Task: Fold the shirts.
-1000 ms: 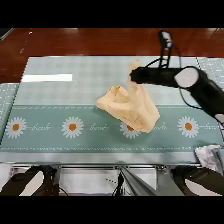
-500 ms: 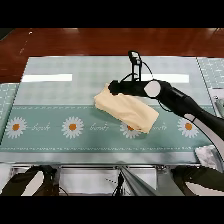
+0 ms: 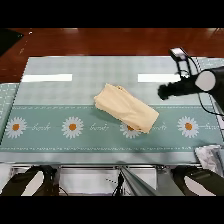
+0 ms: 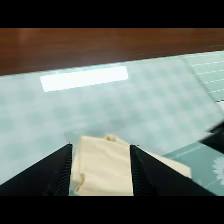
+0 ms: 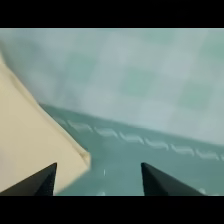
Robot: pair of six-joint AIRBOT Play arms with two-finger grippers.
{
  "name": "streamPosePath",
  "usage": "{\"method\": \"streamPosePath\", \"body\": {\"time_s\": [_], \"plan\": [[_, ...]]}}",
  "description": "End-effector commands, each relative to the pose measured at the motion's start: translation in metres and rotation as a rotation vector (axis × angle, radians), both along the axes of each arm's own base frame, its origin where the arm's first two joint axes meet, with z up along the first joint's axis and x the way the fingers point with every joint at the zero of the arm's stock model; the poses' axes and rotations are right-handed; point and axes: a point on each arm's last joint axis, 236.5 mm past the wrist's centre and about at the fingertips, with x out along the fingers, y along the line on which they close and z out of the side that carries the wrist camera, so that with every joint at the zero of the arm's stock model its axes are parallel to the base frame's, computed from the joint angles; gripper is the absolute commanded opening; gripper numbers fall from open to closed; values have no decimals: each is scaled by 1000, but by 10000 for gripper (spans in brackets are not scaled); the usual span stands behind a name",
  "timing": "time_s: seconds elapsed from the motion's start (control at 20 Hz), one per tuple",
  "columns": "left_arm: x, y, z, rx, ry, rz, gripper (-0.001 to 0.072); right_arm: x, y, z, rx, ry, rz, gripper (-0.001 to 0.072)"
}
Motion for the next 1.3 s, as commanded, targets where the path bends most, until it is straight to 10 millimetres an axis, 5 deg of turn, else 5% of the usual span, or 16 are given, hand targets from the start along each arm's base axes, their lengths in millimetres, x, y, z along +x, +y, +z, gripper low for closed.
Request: {"method": "streamPosePath", "body": {"time_s": [0.0,0.1,0.2,0.4,0.6,0.65,0.7,0.75,0.85,0.95,1.1,1.25], "plan": [[6,22,-15,78,33,77,446,-64,-10,-47,245,269,-173,608],[3,28,-25,116,64,83,446,-57,32,-56,522,247,-266,608],[0,36,-36,148,109,105,446,-66,55,-73,614,274,-306,608],[-4,41,-44,177,145,114,445,-102,76,-109,584,352,-284,608],[-4,41,-44,160,155,124,444,-81,87,-119,589,253,-412,603],[-4,41,-44,160,155,124,444,-68,90,-116,600,196,-443,547],[-4,41,-45,160,155,124,444,-54,94,-111,624,134,-467,344],[-4,41,-45,160,156,124,444,-42,99,-103,666,86,-496,44],[-4,41,-45,160,156,124,445,-26,105,-76,704,20,-449,21],[-1,41,-46,158,155,127,443,-14,99,-30,651,-92,-285,20],[18,47,-58,134,150,160,443,-5,37,52,500,-242,-260,20],[37,46,-84,50,216,189,443,-39,-59,116,304,-297,-417,21]]}}
